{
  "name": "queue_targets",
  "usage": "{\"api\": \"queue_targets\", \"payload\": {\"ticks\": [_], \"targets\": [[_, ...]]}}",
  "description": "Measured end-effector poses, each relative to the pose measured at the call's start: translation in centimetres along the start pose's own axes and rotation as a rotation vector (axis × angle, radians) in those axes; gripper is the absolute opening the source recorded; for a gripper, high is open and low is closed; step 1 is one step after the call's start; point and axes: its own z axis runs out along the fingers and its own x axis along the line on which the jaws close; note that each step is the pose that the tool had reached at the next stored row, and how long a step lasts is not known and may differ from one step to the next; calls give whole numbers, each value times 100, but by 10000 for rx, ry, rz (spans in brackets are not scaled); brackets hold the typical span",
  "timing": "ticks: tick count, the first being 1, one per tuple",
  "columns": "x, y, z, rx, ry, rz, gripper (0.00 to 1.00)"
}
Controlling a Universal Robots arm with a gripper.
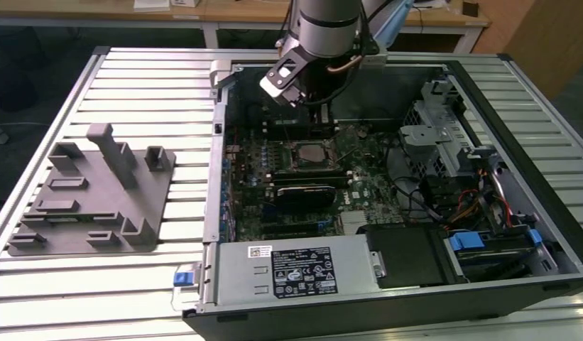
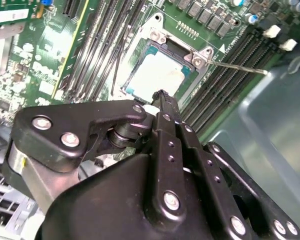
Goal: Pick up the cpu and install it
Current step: 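Place the cpu into insertion slot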
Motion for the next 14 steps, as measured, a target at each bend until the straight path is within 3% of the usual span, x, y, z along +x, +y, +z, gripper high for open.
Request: {"api": "queue_targets", "payload": {"ticks": [10,14], "targets": [[3,7,-255,-40,1,0,11],[4,8,-292,-50,2,0,11]]}}
